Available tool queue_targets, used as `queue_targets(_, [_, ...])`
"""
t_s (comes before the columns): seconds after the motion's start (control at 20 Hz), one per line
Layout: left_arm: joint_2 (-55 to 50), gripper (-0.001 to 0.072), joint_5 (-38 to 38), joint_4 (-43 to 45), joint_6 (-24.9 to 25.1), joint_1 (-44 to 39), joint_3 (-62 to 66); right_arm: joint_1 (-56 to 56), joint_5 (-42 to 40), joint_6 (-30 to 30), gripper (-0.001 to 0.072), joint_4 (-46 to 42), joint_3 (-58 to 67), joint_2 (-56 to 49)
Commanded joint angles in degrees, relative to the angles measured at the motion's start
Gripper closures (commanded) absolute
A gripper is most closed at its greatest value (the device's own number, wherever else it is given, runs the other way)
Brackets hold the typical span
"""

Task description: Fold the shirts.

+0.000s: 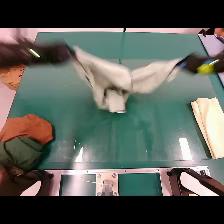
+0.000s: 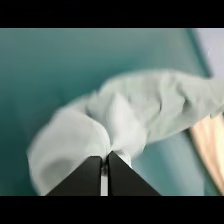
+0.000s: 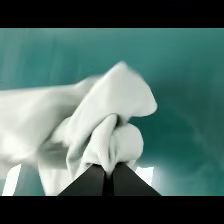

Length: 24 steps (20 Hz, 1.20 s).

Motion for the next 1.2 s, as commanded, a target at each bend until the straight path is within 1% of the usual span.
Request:
queue_targets(0.0, [4.5,0.0680,-1.0,1.5,0.0,3.3,21.1,-7.4,2.8,2.0,0.0693,0.4,17.1,6.8])
queue_targets(0.05, [4.5,0.0680,-1.0,1.6,0.0,3.3,26.3,-8.5,2.8,2.8,0.0692,0.3,20.6,8.3])
queue_targets(0.15, [4.5,0.0680,-1.4,5.0,-0.5,3.3,35.2,-11.6,2.1,3.7,0.0692,0.3,25.9,11.7])
queue_targets(0.25, [4.6,0.0680,-3.0,10.9,-3.3,3.3,39.1,-14.4,1.3,4.2,0.0692,-1.4,27.8,15.0])
queue_targets(0.3, [5.2,0.0680,-4.4,12.8,-4.1,3.3,39.1,-15.0,1.3,4.9,0.0692,-2.7,27.7,16.4])
queue_targets(0.4, [5.0,0.0680,-8.0,15.0,-4.1,3.3,38.4,-15.0,1.4,4.9,0.0692,-4.5,27.7,17.6])
queue_targets(0.45, [5.0,0.0680,-8.2,15.4,-4.0,3.3,37.3,-15.0,1.3,4.9,0.0692,-4.6,27.7,17.6])
queue_targets(0.6, [4.9,0.0680,-6.0,19.3,-3.9,3.3,32.1,-14.7,1.3,4.9,0.0691,-4.3,25.3,15.7])
queue_targets(0.7, [3.4,0.0680,-4.3,22.1,-3.9,3.3,26.9,-14.4,-0.2,4.9,0.0691,-3.0,19.8,12.8])
queue_targets(0.8, [-1.0,0.0680,-3.4,22.4,-3.7,3.3,21.0,-12.1,-4.8,4.0,0.0691,-2.9,12.0,8.7])
queue_targets(0.9, [-8.6,0.0680,-0.1,22.2,-1.7,3.3,15.3,-9.0,-10.6,2.9,0.0691,-2.9,4.2,2.9])
queue_targets(0.95, [-13.6,0.0680,3.0,22.2,-0.8,3.3,13.1,-7.4,-13.7,3.0,0.0691,-2.9,0.7,-1.0])
queue_targets(1.05, [-25.1,0.0679,8.1,21.7,-0.7,3.3,12.3,-5.0,-18.7,3.0,0.0691,-2.9,-3.6,-9.5])
queue_targets(1.15, [-35.5,0.0678,12.5,17.7,-0.1,3.3,12.3,-3.4,-19.5,3.0,0.0691,-2.7,-4.6,-19.0])
